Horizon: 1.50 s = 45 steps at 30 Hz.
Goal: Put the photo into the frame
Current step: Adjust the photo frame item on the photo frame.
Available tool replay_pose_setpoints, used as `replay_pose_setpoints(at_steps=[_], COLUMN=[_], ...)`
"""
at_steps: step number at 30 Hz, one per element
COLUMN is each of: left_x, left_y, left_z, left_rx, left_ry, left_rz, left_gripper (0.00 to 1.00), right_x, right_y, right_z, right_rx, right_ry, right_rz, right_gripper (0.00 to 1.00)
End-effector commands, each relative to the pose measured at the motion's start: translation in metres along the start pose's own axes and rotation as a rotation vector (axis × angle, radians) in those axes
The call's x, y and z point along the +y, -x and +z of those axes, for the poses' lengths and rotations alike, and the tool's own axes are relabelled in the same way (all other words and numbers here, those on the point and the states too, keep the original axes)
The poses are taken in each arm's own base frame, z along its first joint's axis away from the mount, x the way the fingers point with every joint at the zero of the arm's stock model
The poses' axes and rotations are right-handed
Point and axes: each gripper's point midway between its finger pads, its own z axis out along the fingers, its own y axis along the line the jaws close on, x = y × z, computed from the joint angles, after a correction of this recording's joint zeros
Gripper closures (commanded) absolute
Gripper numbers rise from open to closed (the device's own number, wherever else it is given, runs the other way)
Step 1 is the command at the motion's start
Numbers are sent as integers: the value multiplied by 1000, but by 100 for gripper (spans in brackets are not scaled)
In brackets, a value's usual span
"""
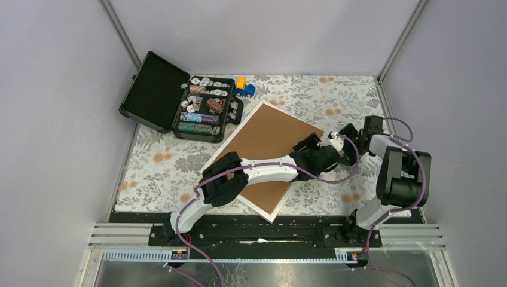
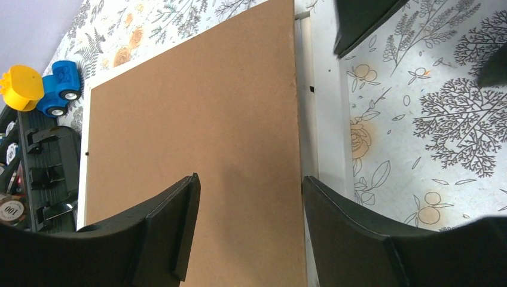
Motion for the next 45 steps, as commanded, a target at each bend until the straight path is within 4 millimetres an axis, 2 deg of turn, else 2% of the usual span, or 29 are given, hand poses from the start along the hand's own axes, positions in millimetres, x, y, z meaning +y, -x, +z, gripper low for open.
replay_pose_setpoints(at_steps=[1, 6, 13, 21, 24, 29, 37, 45], left_x=[48, 53, 54, 60, 64, 72, 76, 78], left_y=[40, 38, 35, 35, 35, 37, 35, 36], left_z=[-20, -21, -21, -25, -27, -32, -30, -32], left_rx=[-92, -99, -99, -106, -113, -124, -124, -131], left_ry=[96, 96, 93, 108, 117, 119, 112, 114], left_rz=[-95, -115, -129, -130, -134, -153, -175, -181], left_gripper=[32, 34, 35, 37, 37, 37, 39, 40], right_x=[20, 26, 27, 37, 37, 34, 31, 19], right_y=[-13, -14, -21, -24, -25, -28, -35, -41], right_z=[7, 10, 26, 34, 37, 40, 47, 49], right_rx=[50, 37, 77, 123, 129, 133, 171, 158], right_ry=[3, -7, -16, 33, 37, 44, 63, 27], right_rz=[-61, -83, -71, -48, -26, -16, -27, -55], right_gripper=[5, 6, 10, 8, 10, 17, 26, 27])
